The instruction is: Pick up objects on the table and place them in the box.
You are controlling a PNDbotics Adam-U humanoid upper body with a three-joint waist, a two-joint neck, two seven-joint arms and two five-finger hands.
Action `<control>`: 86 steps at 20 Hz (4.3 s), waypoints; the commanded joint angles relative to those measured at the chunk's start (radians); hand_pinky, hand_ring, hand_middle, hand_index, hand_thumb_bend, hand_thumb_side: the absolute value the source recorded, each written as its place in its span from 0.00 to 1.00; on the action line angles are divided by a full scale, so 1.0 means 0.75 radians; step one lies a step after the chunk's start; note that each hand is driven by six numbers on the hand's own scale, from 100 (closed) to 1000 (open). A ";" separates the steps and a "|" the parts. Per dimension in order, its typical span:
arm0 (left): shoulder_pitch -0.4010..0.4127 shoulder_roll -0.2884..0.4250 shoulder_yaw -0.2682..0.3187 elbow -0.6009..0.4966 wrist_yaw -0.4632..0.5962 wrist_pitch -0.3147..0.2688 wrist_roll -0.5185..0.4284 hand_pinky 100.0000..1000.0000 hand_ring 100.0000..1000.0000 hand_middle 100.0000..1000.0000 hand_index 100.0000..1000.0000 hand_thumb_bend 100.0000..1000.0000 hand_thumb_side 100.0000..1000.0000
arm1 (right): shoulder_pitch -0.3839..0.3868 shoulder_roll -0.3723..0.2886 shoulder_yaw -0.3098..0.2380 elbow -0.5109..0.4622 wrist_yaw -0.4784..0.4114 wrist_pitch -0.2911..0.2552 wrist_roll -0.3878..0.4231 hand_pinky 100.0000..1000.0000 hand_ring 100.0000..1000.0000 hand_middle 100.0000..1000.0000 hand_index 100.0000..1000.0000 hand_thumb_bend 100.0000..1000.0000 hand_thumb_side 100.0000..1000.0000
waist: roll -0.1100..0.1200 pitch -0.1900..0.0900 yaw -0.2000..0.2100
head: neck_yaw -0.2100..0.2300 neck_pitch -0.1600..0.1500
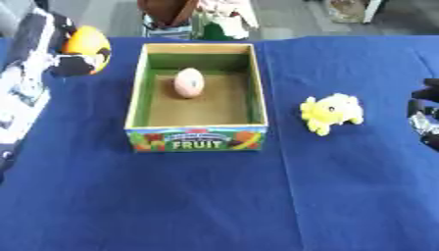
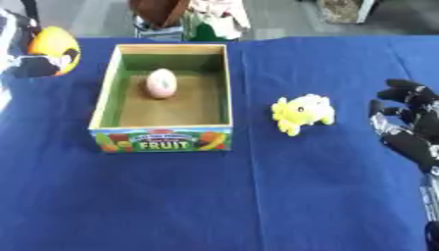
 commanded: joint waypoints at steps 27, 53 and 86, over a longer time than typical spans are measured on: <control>-0.175 -0.141 -0.286 -0.035 -0.166 -0.123 -0.313 0.37 0.39 0.08 0.29 0.48 0.06 | -0.011 -0.016 0.008 -0.015 -0.007 0.000 0.014 0.58 0.74 0.56 0.75 0.10 0.00 | -0.007 -0.036 -0.025 | 0.024 -0.021; -0.048 -0.094 -0.141 -0.312 0.107 -0.109 -0.230 0.46 0.65 0.43 0.58 0.86 0.22 | -0.064 -0.070 0.014 0.012 0.012 -0.009 0.017 0.58 0.74 0.56 0.75 0.10 0.00 | -0.004 -0.036 -0.002 | -0.003 -0.023; 0.348 -0.122 0.109 -0.512 0.513 0.000 0.052 0.42 0.66 0.40 0.55 0.83 0.18 | -0.624 -0.314 0.246 0.892 0.558 -0.500 0.382 0.65 0.83 0.71 0.82 0.34 0.00 | -0.036 -0.051 0.120 | -0.044 -0.032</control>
